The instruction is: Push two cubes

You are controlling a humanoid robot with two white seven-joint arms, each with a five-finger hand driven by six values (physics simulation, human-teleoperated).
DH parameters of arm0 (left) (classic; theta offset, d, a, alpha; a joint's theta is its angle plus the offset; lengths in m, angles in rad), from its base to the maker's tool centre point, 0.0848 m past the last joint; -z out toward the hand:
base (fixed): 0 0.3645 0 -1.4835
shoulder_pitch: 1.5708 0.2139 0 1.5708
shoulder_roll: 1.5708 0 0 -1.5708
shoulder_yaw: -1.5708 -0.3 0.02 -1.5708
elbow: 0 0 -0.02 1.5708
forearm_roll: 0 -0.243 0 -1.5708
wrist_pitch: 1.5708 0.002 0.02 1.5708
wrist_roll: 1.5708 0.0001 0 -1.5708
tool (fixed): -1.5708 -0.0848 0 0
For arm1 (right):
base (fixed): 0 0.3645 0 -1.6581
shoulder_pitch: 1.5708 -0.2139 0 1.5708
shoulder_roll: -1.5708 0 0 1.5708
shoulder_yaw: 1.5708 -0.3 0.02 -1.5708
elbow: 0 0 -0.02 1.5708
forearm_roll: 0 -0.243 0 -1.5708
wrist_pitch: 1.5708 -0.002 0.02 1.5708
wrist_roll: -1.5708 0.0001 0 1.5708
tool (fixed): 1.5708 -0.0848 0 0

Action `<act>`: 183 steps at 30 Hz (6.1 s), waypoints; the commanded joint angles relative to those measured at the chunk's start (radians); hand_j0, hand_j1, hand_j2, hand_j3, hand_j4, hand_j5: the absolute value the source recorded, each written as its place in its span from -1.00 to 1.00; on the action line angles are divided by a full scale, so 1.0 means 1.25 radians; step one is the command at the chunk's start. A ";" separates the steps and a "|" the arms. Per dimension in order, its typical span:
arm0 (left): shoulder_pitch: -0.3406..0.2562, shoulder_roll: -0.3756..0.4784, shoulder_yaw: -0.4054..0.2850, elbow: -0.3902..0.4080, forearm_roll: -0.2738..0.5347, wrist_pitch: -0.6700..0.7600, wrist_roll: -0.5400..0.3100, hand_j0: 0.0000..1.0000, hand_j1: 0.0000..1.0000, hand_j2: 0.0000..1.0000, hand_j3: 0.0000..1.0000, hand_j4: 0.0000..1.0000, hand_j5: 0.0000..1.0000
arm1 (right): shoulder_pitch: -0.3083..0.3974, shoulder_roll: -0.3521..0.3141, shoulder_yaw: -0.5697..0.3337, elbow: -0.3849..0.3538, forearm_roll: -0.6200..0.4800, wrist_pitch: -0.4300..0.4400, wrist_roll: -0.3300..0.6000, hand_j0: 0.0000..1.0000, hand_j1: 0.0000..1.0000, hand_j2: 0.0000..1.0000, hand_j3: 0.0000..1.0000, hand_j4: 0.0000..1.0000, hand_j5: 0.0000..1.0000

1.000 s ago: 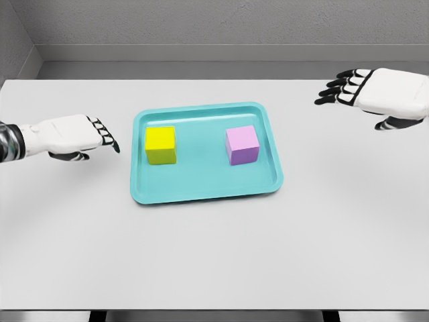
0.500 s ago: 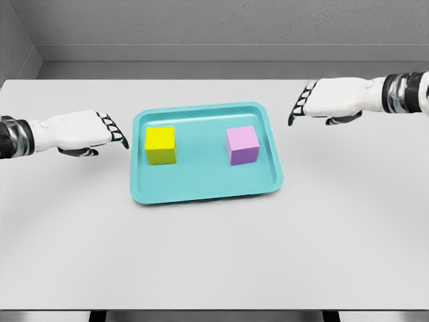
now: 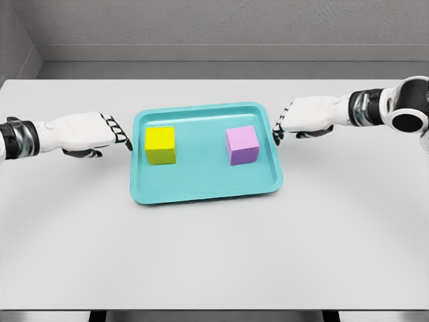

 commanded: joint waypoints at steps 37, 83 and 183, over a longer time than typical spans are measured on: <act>-0.017 -0.051 -0.007 -0.012 -0.010 0.002 -0.001 0.45 0.45 0.45 0.45 0.45 0.45 | 0.016 0.124 -0.003 0.102 -0.001 0.002 0.000 0.13 0.13 0.13 0.13 0.13 0.13; -0.026 -0.119 -0.008 -0.001 -0.032 0.002 -0.030 0.45 0.45 0.45 0.45 0.45 0.45 | 0.072 0.117 -0.056 0.056 -0.004 0.002 -0.002 0.12 0.12 0.12 0.12 0.12 0.12; -0.102 -0.140 0.001 0.160 -0.033 0.002 -0.030 0.49 0.49 0.49 0.49 0.49 0.49 | 0.022 0.234 -0.083 0.166 -0.004 0.002 0.000 0.10 0.10 0.10 0.10 0.10 0.10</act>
